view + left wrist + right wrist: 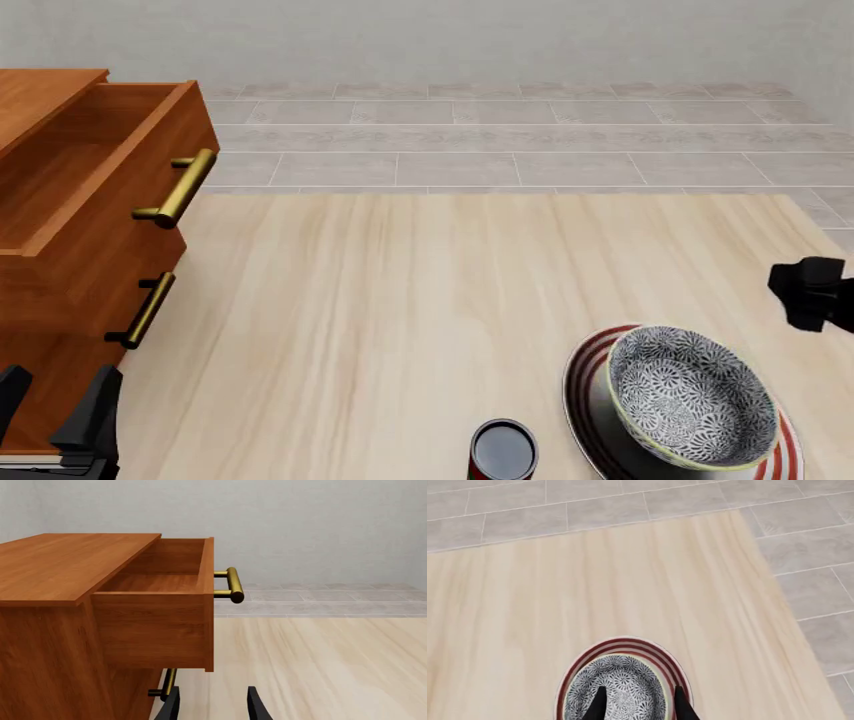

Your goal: Put the bowl on the plate.

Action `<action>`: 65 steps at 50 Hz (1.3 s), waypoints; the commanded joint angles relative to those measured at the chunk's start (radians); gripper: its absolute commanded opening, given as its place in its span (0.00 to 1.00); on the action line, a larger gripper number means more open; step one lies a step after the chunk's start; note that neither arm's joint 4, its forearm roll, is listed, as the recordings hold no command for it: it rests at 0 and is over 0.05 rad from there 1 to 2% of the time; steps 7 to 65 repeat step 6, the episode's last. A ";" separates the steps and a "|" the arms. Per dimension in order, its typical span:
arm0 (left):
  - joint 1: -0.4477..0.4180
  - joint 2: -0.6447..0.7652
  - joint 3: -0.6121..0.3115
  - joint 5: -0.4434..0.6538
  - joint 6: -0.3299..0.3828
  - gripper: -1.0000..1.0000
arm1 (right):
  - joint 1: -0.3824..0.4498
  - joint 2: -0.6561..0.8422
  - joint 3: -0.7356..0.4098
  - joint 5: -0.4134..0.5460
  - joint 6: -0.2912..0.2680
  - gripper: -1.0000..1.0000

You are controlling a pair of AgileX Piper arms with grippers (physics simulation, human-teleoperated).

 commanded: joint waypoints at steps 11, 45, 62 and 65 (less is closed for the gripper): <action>0.000 0.000 0.000 0.000 0.000 1.00 | 0.082 -0.037 -0.201 0.138 -0.026 1.00; 0.000 0.000 0.000 0.000 0.000 1.00 | 0.082 -0.037 -0.201 0.138 -0.026 1.00; 0.000 0.000 0.000 0.000 0.000 1.00 | 0.082 -0.037 -0.201 0.138 -0.026 1.00; 0.000 0.000 0.000 0.000 0.000 1.00 | 0.082 -0.037 -0.201 0.138 -0.026 1.00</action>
